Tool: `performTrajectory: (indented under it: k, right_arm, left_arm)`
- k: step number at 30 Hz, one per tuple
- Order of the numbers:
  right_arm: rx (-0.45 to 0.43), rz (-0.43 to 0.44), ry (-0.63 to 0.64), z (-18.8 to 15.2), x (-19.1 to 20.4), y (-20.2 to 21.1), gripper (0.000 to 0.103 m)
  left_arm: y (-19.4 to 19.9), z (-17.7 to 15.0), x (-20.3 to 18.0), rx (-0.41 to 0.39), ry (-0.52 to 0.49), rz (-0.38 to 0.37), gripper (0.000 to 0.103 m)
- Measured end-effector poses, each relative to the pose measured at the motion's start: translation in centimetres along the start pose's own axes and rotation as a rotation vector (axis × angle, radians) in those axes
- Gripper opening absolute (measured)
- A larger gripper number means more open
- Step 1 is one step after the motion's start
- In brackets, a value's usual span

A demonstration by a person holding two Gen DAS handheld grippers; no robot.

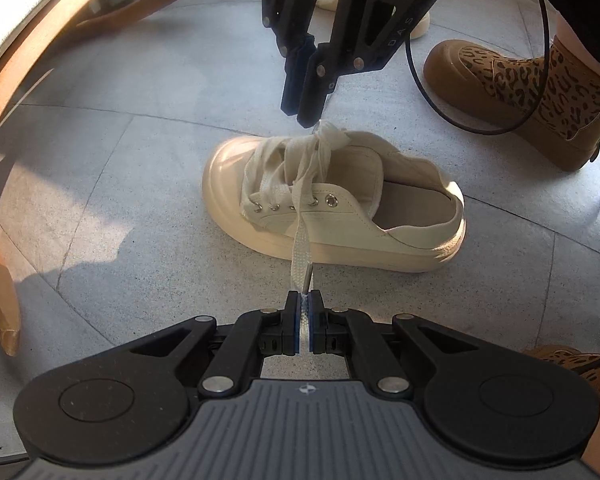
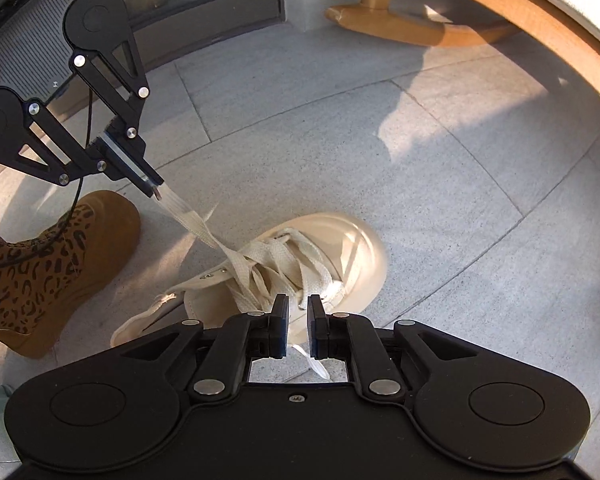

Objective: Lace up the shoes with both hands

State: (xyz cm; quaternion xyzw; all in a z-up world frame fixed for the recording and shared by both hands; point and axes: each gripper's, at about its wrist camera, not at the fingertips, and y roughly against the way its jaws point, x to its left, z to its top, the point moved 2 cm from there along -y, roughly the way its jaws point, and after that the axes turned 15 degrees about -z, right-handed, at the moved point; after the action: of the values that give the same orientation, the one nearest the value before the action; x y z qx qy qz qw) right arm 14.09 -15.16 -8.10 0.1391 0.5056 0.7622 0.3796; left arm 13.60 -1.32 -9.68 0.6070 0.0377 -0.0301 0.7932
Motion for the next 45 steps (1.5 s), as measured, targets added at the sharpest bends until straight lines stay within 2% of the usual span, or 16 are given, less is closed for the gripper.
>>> performTrajectory:
  k: [8,10,21,27,39,45]
  right_arm:
    - [-0.025,0.072,0.061,-0.2,2.1,0.4,0.009]
    - [-0.026,0.084,0.061,-0.3,2.3,0.5,0.009]
    - [-0.017,0.103,0.073,-1.0,2.9,0.9,0.009]
    - [-0.008,0.091,0.068,-1.0,2.9,0.9,0.009]
    - [-0.003,0.101,0.079,-1.0,3.3,0.7,0.013]
    - [-0.06,0.1,0.19,-1.2,4.7,0.3,0.013]
  left_arm:
    - [-2.5,2.5,-0.4,0.038,-0.075,-0.008,0.003]
    - [-3.2,2.8,-0.5,0.067,-0.082,0.02,0.003]
    - [-3.7,3.6,-0.3,0.106,-0.112,0.028,0.003]
    - [-4.0,3.9,-0.8,0.137,-0.162,0.03,0.003]
    - [-4.1,4.5,-1.0,0.132,-0.195,0.023,0.003]
    - [-4.1,4.7,-1.3,0.122,-0.217,0.026,0.003]
